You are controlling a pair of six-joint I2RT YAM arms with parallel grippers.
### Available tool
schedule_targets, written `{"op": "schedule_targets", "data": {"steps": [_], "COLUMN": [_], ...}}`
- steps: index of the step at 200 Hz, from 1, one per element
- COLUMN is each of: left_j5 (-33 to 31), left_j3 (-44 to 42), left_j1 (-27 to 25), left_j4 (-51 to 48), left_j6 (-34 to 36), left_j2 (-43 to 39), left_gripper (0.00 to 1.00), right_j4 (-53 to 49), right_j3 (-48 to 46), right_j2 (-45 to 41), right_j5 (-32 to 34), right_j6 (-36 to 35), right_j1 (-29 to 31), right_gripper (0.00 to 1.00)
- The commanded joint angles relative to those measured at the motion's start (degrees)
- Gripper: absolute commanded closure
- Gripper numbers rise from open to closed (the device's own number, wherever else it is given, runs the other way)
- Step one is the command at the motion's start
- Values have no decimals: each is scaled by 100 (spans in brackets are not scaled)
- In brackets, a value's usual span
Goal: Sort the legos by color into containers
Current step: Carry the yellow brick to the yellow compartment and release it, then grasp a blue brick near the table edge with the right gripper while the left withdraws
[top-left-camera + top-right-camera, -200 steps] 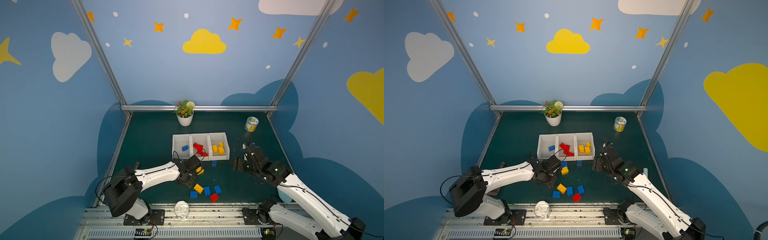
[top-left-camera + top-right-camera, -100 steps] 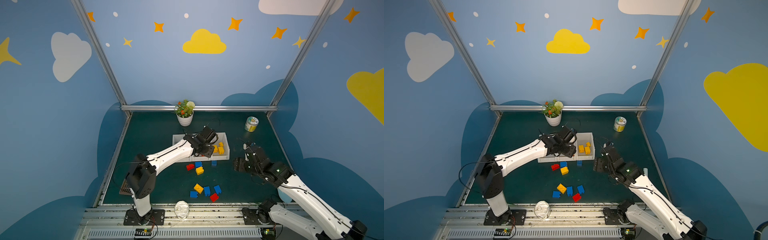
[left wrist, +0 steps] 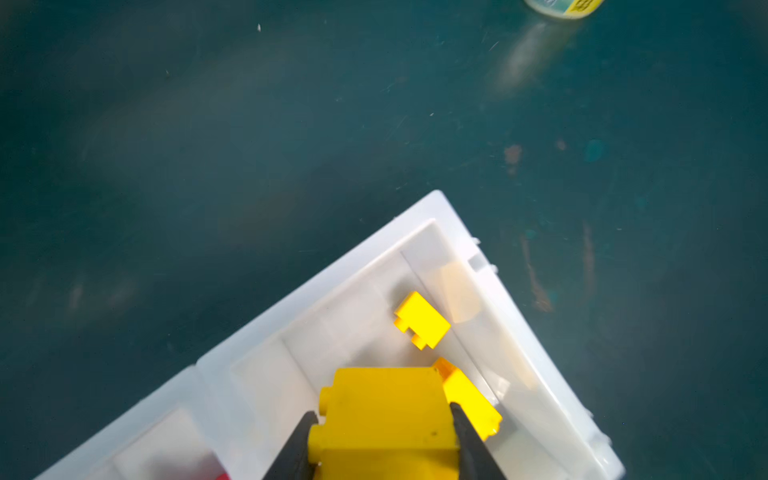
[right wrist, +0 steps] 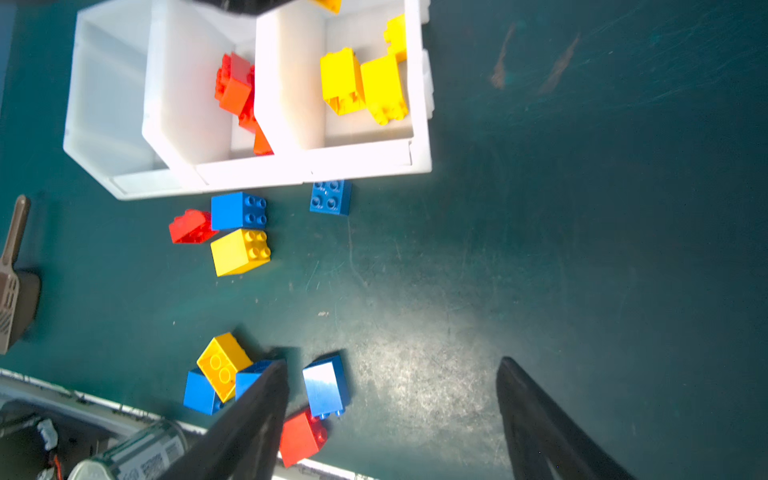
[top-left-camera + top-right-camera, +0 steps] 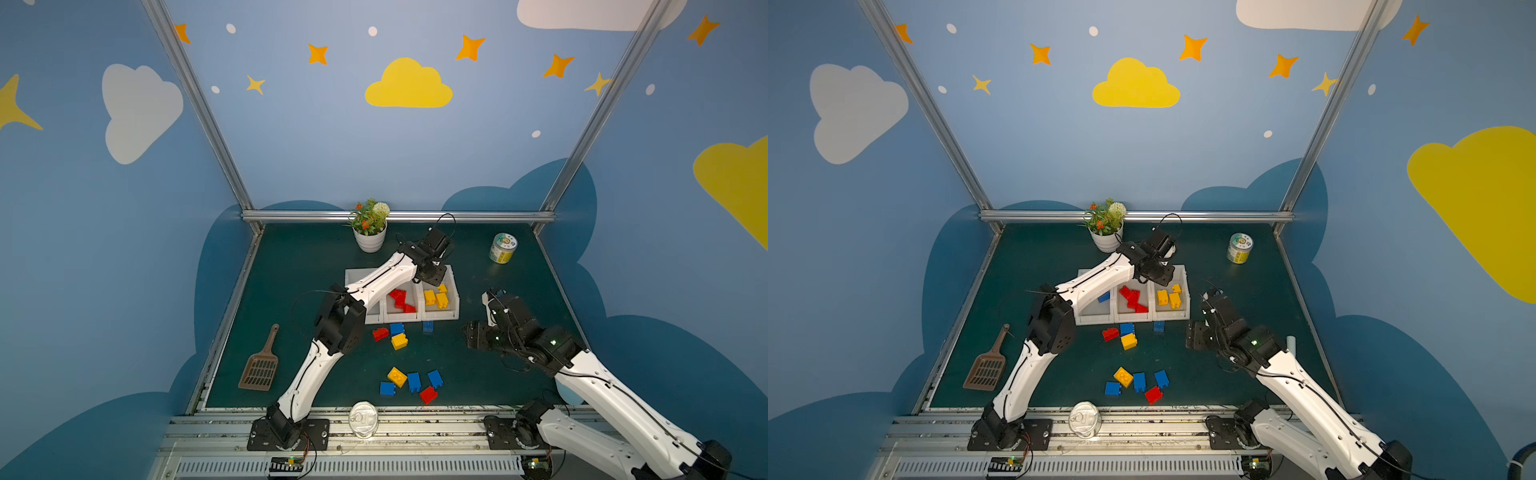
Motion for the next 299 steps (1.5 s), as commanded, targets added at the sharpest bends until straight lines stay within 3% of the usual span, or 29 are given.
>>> {"op": "schedule_targets", "data": {"steps": [1, 60, 104, 168, 187, 223, 262, 299], "left_j5": [25, 33, 44, 235, 221, 68, 42, 47], "left_j3": [464, 592, 389, -1459, -2231, -3687, -5759, -6635], "left_j1": [30, 40, 49, 49, 49, 117, 322, 472], "left_j4": [-401, -239, -365, 393, 714, 915, 1594, 1603], "left_j6": [2, -169, -36, -165, -217, -344, -810, -1201], "left_j2": [223, 322, -66, -1498, -2147, -3374, -4684, -5558], "left_gripper": [58, 41, 40, 40, 40, 39, 39, 39], "right_j4": [-160, -660, -697, -857, -1018, -545, -329, -767], "right_j3": [8, 219, 292, 517, 630, 502, 717, 1313], "right_j2": [30, 49, -48, 144, 375, 678, 1597, 2655], "right_j5": [-289, -288, -419, -755, -757, -286, -302, -383], "right_j6": [-193, -194, -146, -332, 14, 239, 889, 1302], "right_j1": [-25, -39, -39, -20, 69, 881, 1742, 2269], "right_gripper": [21, 21, 21, 22, 23, 25, 26, 26]}}
